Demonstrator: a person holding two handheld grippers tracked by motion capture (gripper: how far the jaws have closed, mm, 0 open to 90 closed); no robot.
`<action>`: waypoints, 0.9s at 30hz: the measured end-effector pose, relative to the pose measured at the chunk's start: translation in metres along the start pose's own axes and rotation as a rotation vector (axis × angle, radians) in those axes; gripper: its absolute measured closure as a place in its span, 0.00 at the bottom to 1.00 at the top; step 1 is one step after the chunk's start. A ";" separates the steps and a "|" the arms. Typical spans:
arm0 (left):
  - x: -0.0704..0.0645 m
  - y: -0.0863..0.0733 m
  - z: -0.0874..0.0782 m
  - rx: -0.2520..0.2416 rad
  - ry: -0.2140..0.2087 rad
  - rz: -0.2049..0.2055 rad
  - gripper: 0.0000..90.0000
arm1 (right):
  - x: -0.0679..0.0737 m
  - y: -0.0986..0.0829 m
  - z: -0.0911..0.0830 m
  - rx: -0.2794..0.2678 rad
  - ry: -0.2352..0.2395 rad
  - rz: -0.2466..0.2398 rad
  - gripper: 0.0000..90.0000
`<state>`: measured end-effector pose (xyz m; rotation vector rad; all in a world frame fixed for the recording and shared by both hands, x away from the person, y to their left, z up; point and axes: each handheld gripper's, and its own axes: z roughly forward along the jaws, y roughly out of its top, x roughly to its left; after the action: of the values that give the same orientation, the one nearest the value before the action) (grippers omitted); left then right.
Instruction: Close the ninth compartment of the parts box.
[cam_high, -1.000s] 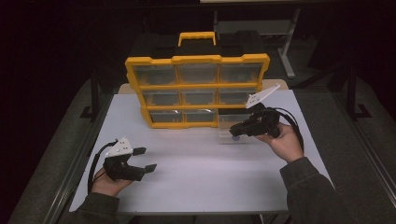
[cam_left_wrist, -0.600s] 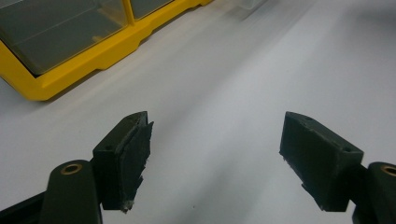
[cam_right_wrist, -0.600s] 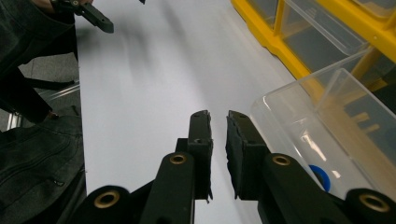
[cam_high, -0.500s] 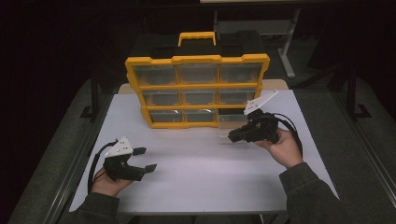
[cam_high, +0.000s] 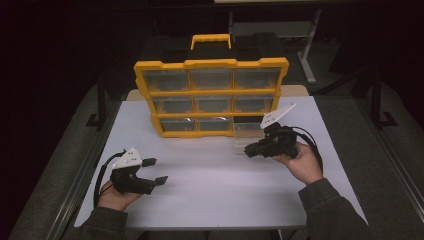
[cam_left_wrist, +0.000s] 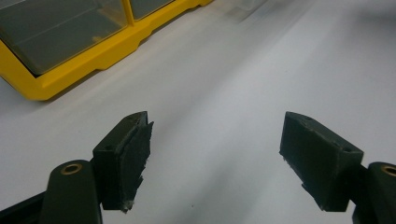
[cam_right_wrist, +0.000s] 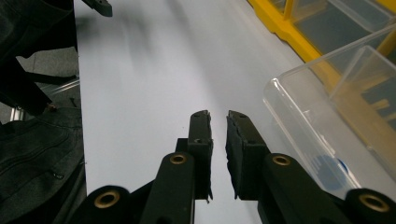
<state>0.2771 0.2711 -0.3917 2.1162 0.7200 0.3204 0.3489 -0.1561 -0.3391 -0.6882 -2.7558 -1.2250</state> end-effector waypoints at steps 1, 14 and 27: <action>0.000 0.000 0.000 0.002 0.001 0.003 0.27 | 0.000 -0.001 0.002 0.003 -0.001 -0.005 0.87; -0.003 0.000 0.002 -0.006 0.001 -0.004 0.27 | 0.001 -0.012 0.010 0.023 0.003 -0.003 0.87; -0.002 0.000 0.001 -0.005 0.003 -0.005 0.27 | -0.006 -0.026 0.026 0.062 -0.010 0.023 0.88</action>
<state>0.2761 0.2695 -0.3920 2.1089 0.7257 0.3226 0.3467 -0.1556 -0.3764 -0.7194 -2.7725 -1.1303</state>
